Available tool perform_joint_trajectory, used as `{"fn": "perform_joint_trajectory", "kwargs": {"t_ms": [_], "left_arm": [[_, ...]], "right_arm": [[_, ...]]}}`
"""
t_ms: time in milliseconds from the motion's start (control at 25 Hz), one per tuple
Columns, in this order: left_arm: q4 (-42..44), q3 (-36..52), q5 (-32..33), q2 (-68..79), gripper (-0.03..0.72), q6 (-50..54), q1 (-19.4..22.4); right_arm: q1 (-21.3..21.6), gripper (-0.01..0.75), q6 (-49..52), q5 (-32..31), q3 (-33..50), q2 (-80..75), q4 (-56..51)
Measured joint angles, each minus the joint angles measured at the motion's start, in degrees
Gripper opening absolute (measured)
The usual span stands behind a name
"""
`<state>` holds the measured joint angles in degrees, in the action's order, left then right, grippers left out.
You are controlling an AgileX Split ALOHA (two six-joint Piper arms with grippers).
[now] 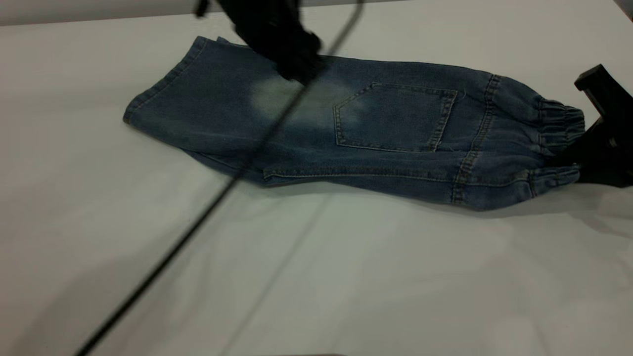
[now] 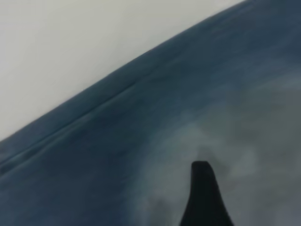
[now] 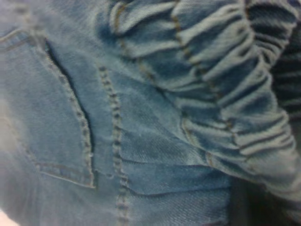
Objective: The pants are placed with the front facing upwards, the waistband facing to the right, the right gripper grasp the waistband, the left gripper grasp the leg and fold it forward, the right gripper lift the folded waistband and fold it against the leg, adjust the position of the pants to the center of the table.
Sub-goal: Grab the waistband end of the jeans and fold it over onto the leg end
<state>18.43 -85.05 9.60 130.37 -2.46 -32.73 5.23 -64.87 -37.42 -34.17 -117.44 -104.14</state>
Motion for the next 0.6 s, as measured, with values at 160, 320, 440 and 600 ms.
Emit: {"fn": "perform_joint_trajectory", "kwargs": {"t_ms": [160, 320, 440, 600], "left_arm": [[0.0, 0.0, -1.4, 2.6, 0.442, 2.8, -3.4], [0.0, 0.0, -1.7, 4.2, 0.442, 3.9, -6.3], [0.1, -0.2, -2.3, 5.2, 0.441, 3.9, -8.4], [0.1, -0.5, -4.8, 5.9, 0.441, 5.3, -11.5]], "right_arm": [[0.1, 0.046, -0.9, -4.8, -1.9, 0.2, 0.1], [0.1, 0.046, -2.4, -9.7, -3.8, 3.5, 0.1], [0.1, 0.046, -3.0, -11.1, -4.4, 7.6, 0.4], [0.1, 0.046, -5.2, -11.4, -4.7, 14.1, 1.2]]}}
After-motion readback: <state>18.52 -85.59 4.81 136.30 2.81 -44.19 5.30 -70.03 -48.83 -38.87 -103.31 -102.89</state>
